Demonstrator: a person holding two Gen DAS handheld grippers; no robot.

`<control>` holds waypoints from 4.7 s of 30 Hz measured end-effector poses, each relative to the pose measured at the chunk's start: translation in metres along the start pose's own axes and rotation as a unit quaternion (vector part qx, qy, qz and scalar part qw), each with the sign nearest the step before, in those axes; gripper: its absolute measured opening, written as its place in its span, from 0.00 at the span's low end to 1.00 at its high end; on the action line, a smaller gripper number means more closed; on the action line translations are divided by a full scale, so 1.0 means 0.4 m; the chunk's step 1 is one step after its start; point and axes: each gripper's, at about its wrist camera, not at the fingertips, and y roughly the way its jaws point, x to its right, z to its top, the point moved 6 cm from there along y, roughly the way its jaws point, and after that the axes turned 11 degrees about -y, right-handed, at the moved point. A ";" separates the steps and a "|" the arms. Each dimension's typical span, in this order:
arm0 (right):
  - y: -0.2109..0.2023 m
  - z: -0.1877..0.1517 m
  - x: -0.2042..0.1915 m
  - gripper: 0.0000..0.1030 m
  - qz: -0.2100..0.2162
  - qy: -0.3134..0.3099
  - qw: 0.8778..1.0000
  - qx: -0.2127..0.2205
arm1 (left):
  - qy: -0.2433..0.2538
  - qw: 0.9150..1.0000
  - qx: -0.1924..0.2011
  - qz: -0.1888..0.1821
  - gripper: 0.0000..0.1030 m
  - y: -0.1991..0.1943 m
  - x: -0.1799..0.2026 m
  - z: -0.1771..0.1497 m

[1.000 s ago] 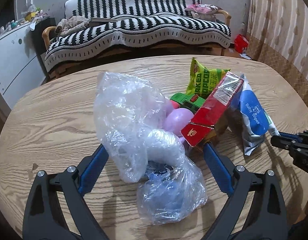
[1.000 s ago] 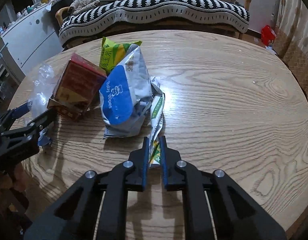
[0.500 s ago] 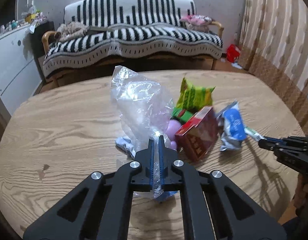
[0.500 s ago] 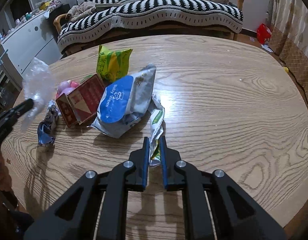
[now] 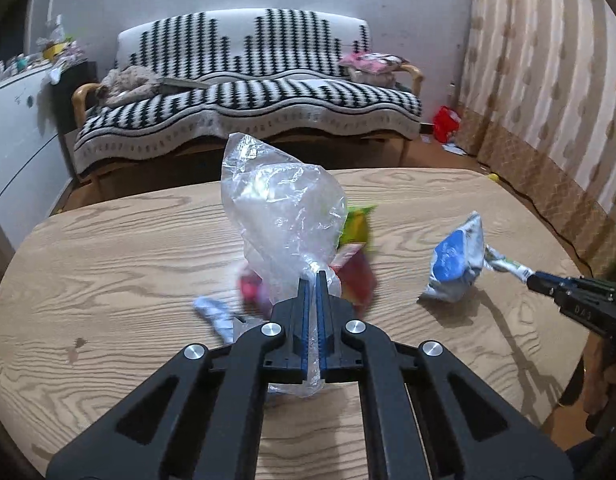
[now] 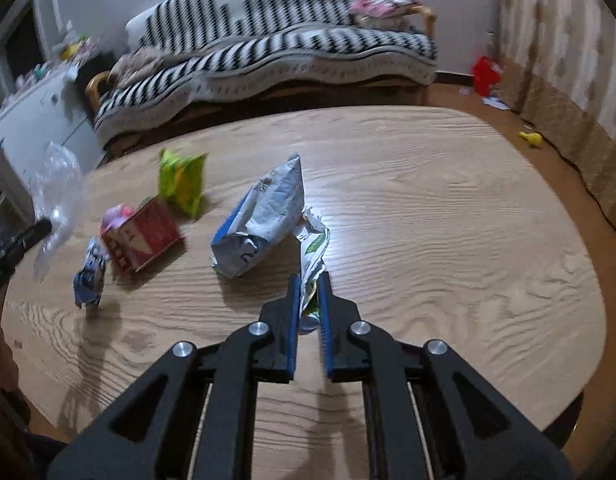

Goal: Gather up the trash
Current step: 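Carry plastic bag and small wrapper to the bin and open both tools, then swing both tools back toward the trash pile on the table, then grasp the blue foil wrapper with the left tool while the right tool grasps the white printed bag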

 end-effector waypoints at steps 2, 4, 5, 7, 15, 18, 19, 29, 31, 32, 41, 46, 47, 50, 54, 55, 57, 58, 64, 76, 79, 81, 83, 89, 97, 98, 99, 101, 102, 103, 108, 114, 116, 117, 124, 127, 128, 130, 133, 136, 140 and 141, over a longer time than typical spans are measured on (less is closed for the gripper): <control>-0.031 -0.006 0.034 0.10 0.004 0.015 1.000 0.010 | 0.013 1.000 0.001 -0.014 0.02 -0.002 0.055 -0.005; -0.070 -0.021 0.075 0.09 0.012 0.032 0.999 0.019 | 0.019 0.999 0.000 -0.026 0.02 -0.004 0.096 -0.009; -0.084 -0.026 0.089 0.09 0.009 0.034 0.999 0.023 | 0.024 0.999 -0.001 -0.034 0.02 -0.003 0.125 -0.013; -0.123 -0.044 0.126 0.09 0.004 0.041 0.999 0.033 | 0.033 0.998 -0.005 -0.050 0.02 0.002 0.183 -0.023; -0.246 -0.140 0.313 0.09 -0.027 0.093 0.994 0.046 | 0.076 0.991 -0.028 -0.110 0.02 0.020 0.417 -0.080; -0.290 -0.192 0.405 0.09 -0.049 0.121 0.990 0.048 | 0.099 0.985 -0.041 -0.133 0.02 0.027 0.523 -0.123; -0.302 -0.212 0.433 0.09 -0.055 0.130 0.989 0.048 | 0.106 0.983 -0.045 -0.140 0.02 0.028 0.551 -0.137; -0.413 -0.492 0.746 0.09 -0.125 0.238 0.963 0.020 | 0.201 0.949 -0.097 -0.223 0.02 0.044 0.906 -0.345; -0.426 -0.553 0.798 0.09 -0.134 0.260 0.956 0.010 | 0.213 0.942 -0.108 -0.236 0.02 0.045 0.964 -0.385; -0.428 -0.580 0.821 0.09 -0.136 0.270 0.953 0.004 | 0.220 0.937 -0.115 -0.245 0.02 0.046 1.003 -0.412; -0.418 -0.743 0.955 0.10 -0.133 0.348 0.927 -0.044 | 0.259 0.907 -0.157 -0.293 0.02 0.058 1.207 -0.566; -0.410 -0.772 0.977 0.10 -0.132 0.363 0.921 -0.052 | 0.272 0.896 -0.180 -0.302 0.02 0.097 1.277 -0.621; -0.408 -0.775 0.980 0.10 -0.132 0.365 0.920 -0.053 | 0.274 0.894 -0.184 -0.302 0.02 0.107 1.290 -0.633; -0.403 -0.772 0.983 0.10 -0.132 0.369 0.918 -0.055 | 0.277 0.891 -0.192 -0.303 0.02 0.125 1.308 -0.651; -0.388 -0.770 0.990 0.11 -0.133 0.381 0.913 -0.063 | 0.274 0.889 -0.203 -0.304 0.02 0.145 1.320 -0.665; -0.383 -0.775 0.992 0.13 -0.131 0.384 0.912 -0.066 | 0.274 0.889 -0.206 -0.304 0.02 0.142 1.318 -0.676; -0.376 -0.778 1.002 0.29 -0.131 0.390 0.909 -0.071 | 0.274 0.887 -0.210 -0.306 0.02 0.143 1.328 -0.686; -0.378 -0.779 1.005 0.56 -0.130 0.394 0.907 -0.069 | 0.275 0.887 -0.211 -0.306 0.02 0.145 1.332 -0.691; -0.423 -0.777 1.028 0.71 -0.160 0.411 0.897 -0.040 | 0.277 0.881 -0.227 -0.309 0.02 0.164 1.368 -0.728; -0.476 -0.809 1.052 0.76 -0.188 0.438 0.879 -0.022 | 0.294 0.863 -0.253 -0.324 0.03 0.195 1.439 -0.825; -0.484 -0.808 1.054 0.76 -0.192 0.439 0.877 -0.018 | 0.292 0.861 -0.262 -0.323 0.09 0.200 1.446 -0.834; -0.486 -0.805 1.052 0.76 -0.191 0.440 0.877 -0.016 | 0.289 0.862 -0.265 -0.321 0.41 0.201 1.446 -0.835; -0.488 -0.800 1.051 0.76 -0.189 0.441 0.878 -0.014 | 0.285 0.863 -0.257 -0.328 0.62 0.191 1.448 -0.828; -0.504 -0.779 1.038 0.76 -0.193 0.438 0.878 -0.001 | 0.289 0.862 -0.248 -0.336 0.69 0.164 1.441 -0.810; -0.502 -0.687 0.987 0.79 -0.183 0.410 0.894 0.018 | 0.264 0.887 -0.206 -0.318 0.89 0.100 1.305 -0.663; -0.490 -0.660 0.966 0.80 -0.177 0.397 0.901 0.019 | 0.255 0.894 -0.196 -0.311 0.89 0.092 1.268 -0.630; -0.480 -0.640 0.950 0.80 -0.172 0.387 0.906 0.018 | 0.246 0.903 -0.186 -0.300 0.89 0.086 1.227 -0.596; -0.451 -0.593 0.906 0.80 -0.157 0.365 0.917 0.016 | 0.230 0.917 -0.171 -0.277 0.89 0.084 1.149 -0.536; -0.432 -0.563 0.878 0.80 -0.146 0.355 0.923 0.015 | 0.220 0.925 -0.163 -0.264 0.89 0.084 1.108 -0.506; -0.412 -0.529 0.847 0.80 -0.132 0.343 0.930 0.014 | 0.206 0.935 -0.152 -0.245 0.89 0.084 1.045 -0.467; -0.310 -0.352 0.651 0.80 -0.083 0.263 0.961 0.009 | 0.159 0.965 -0.116 -0.171 0.90 0.086 0.785 -0.336; -0.181 -0.151 0.378 0.80 -0.032 0.160 0.987 0.001 | 0.092 0.991 -0.072 -0.061 0.90 0.079 0.429 -0.198; -0.138 -0.102 0.279 0.80 -0.025 0.117 0.993 -0.003 | 0.064 0.995 -0.065 -0.035 0.90 0.079 0.318 -0.168; -0.124 -0.087 0.246 0.80 -0.023 0.104 0.994 -0.005 | 0.055 0.996 -0.062 -0.025 0.90 0.076 0.278 -0.156; -0.008 -0.003 0.045 0.80 -0.013 0.032 0.999 -0.017 | 0.007 0.998 -0.043 0.053 0.90 0.055 -0.015 -0.112; 0.023 0.014 0.019 0.80 -0.010 0.020 1.000 -0.020 | -0.017 0.997 -0.042 0.066 0.90 0.056 -0.098 -0.105; 0.038 0.019 0.007 0.80 -0.007 0.019 1.000 -0.023 | -0.024 0.996 -0.043 0.071 0.90 0.062 -0.117 -0.101; 0.059 0.025 -0.007 0.80 -0.004 0.017 0.999 -0.028 | -0.032 0.995 -0.047 0.077 0.90 0.075 -0.140 -0.101; 0.084 0.030 -0.022 0.80 -0.004 0.012 0.999 -0.032 | -0.035 0.994 -0.057 0.085 0.90 0.119 -0.170 -0.094; 0.105 0.036 -0.027 0.81 -0.003 0.010 0.999 -0.035 | -0.035 0.992 -0.070 0.100 0.90 0.164 -0.192 -0.098; 0.133 0.045 -0.024 0.81 -0.008 0.007 0.999 -0.039 | -0.045 0.989 -0.089 0.108 0.89 0.219 -0.216 -0.108; 0.141 0.049 -0.020 0.82 -0.009 0.008 0.999 -0.040 | -0.047 0.989 -0.092 0.109 0.88 0.228 -0.222 -0.109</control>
